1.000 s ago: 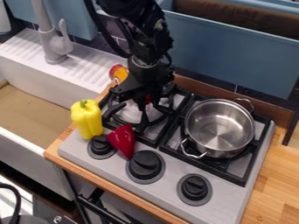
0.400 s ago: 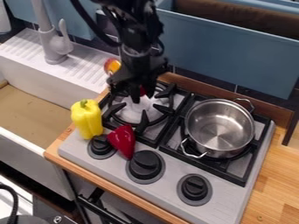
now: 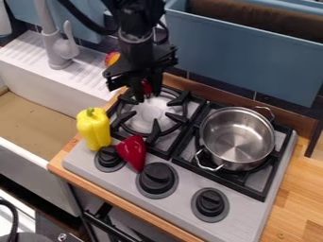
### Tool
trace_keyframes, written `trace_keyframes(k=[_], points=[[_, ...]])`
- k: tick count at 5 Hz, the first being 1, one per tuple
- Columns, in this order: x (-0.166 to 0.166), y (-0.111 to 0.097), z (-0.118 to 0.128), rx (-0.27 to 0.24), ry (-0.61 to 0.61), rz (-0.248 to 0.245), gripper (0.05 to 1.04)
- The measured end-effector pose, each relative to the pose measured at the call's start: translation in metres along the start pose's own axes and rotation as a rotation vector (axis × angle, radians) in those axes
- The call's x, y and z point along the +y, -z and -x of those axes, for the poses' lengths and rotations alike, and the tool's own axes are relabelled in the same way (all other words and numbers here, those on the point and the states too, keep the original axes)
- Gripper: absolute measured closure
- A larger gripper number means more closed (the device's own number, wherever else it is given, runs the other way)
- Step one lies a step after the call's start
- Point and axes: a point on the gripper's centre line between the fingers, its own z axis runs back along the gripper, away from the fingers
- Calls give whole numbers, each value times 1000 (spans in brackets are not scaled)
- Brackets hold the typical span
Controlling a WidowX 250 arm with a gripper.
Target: Put the red bottle inside the pot
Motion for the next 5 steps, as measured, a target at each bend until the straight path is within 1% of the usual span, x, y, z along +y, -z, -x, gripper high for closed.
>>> trace_keyframes(k=[1,2,3,4,5], points=[[-11,-15,21,31,78,10,779],[-21,-24,42,64,171,18,779],[-31,-29,62,117,241,27,779],[-41,-31,78,175,310,36,779],[-46,-33,93,189,355,36,779]])
